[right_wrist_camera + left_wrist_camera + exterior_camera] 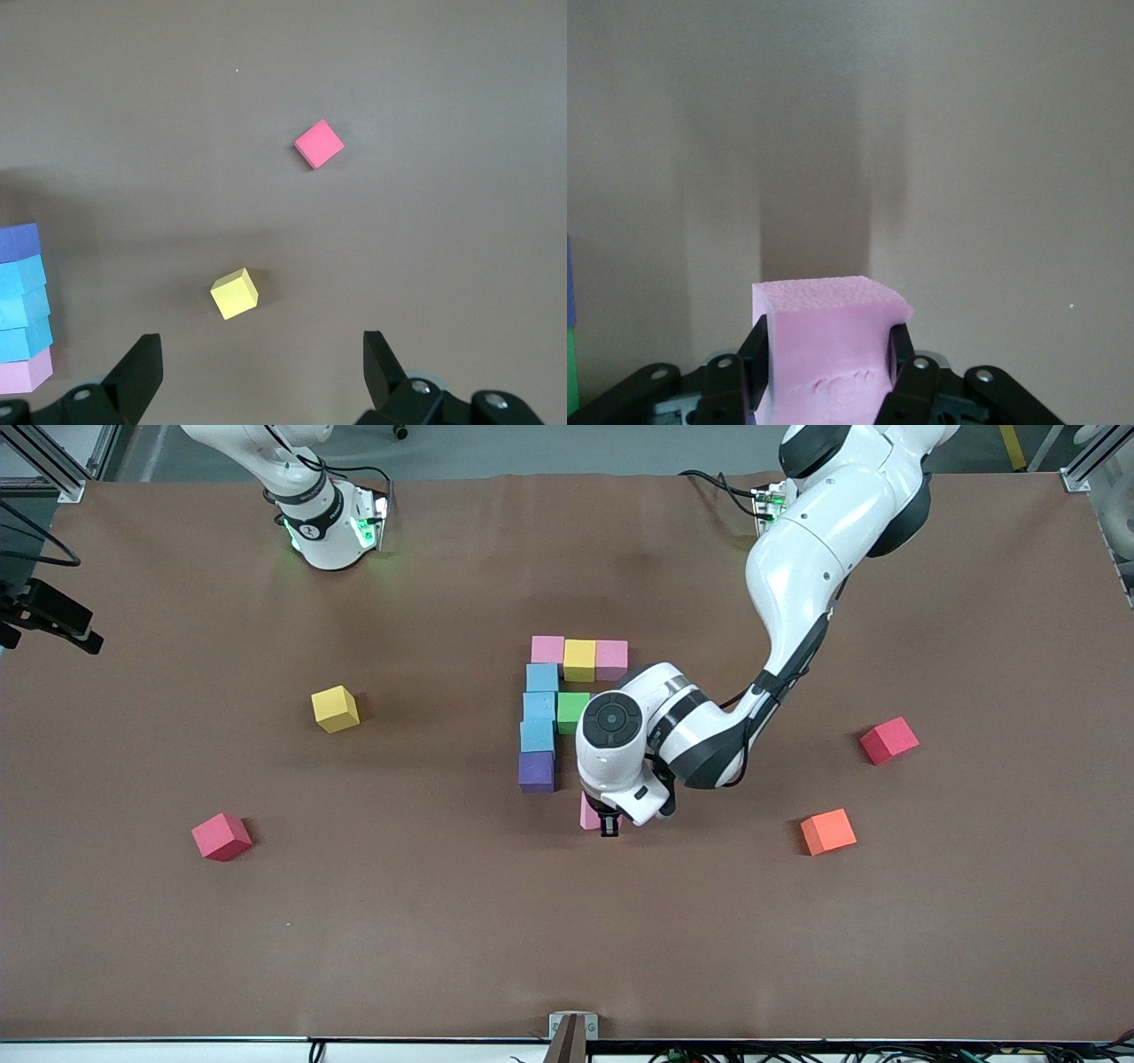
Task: Arrange 11 blocks into digit 3
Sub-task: 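Place the pink cube beside the bottom purple cube with the left gripper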
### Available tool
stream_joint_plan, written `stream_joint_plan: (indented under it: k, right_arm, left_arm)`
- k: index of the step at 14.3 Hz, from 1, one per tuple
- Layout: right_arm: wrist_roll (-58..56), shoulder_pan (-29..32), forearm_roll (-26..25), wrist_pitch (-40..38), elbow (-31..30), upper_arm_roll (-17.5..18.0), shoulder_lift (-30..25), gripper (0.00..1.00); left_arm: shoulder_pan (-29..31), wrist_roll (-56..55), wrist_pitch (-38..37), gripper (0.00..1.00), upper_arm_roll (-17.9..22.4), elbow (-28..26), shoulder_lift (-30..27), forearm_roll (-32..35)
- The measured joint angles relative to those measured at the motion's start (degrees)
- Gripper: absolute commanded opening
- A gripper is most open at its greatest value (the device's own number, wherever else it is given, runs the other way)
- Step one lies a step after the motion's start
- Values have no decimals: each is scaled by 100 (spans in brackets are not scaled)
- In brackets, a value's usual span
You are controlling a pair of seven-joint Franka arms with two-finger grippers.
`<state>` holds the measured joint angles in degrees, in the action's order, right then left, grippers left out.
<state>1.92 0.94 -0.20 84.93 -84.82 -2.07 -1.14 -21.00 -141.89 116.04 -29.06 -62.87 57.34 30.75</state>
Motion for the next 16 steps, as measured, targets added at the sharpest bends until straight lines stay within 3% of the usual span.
stream_joint_plan:
  k: [12, 16]
  right_arm:
    - [0, 0, 0, 0, 0, 15, 0, 100]
    - [0, 0, 1, 0, 0, 17, 0, 100]
  left_arm:
    - [-517, -509, -260, 27, 43, -89, 9, -1]
    - [-862, -509, -300, 27, 385, -129, 82, -1]
